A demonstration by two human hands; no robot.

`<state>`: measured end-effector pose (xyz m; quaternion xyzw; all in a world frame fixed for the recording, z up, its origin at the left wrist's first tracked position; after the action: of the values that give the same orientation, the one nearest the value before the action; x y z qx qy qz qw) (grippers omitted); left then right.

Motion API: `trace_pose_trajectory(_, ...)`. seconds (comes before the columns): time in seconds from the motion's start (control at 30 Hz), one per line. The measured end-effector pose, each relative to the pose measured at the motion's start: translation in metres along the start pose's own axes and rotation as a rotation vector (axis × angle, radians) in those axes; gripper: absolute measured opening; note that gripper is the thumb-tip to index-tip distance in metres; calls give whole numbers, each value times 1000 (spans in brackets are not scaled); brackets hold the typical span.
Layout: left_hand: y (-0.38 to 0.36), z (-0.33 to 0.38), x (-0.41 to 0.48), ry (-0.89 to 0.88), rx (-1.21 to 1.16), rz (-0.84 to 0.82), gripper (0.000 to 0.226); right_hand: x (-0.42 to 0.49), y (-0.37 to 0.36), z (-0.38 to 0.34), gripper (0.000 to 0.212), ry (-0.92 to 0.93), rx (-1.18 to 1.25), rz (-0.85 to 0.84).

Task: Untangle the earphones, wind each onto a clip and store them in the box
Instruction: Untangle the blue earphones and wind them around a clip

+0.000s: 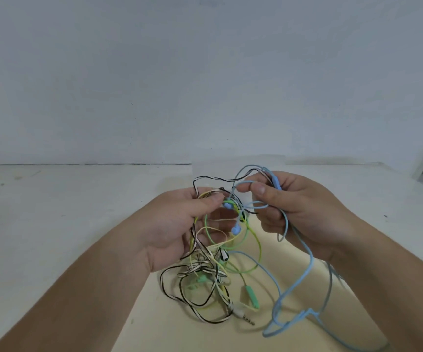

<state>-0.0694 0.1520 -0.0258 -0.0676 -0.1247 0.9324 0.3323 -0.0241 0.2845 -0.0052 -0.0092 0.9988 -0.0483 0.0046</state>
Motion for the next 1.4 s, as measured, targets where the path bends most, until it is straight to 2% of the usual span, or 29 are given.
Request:
trace_pose_trajectory(0.13,-1,0,-1,18,-18,-32,40,1,0,2,20,-19,-25,12)
trace_pose_trajectory(0.27,-1,6,-2,-8,-89,-19,33,3,10,4,17,-32,-35,97)
trace_pose_trajectory(0.47,-2,11,-1,-56,-143,-11,30,1,21,8,24,-83,-134,229)
trace_pose_trajectory(0.7,3,11,2,-93,-85,63,10,-1,23,7,21,-91,-184,271)
trace_pose_trajectory(0.8,6,9,2,-76,-43,103,12,0,23,8,21,-94,-184,277)
trace_pose_trajectory(0.93,3,13,0,-83,20,70,15,2,22,12,19,-135,-30,235)
trace_pose_trajectory(1.07,6,10,-2,-71,356,-48,30,4,13,6,15,-106,250,116)
trace_pose_trajectory(1.13,9,7,-2,-61,505,-48,22,4,8,1,14,-80,378,60)
trace_pose_trajectory(1.23,13,4,-1,-46,607,-2,16,2,5,-2,13,-68,463,16)
trace_pose_trajectory(1.3,17,6,1,-68,662,27,5,2,6,-2,15,-71,466,20)
trace_pose_trajectory(1.4,18,10,2,-114,683,24,6,1,12,-3,17,-57,496,60)
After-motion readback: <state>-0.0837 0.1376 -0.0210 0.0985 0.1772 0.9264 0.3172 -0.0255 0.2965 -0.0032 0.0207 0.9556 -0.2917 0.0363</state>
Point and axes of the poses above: each hand's wrist, its own x-axis towards the middle knuckle, its own y-axis out of the back of the hand, z = x × y, the point moved 8 cm from there along x, towards the middle knuckle, and after that the axes turned 8 degrees about -y, right-handed, at the moved point
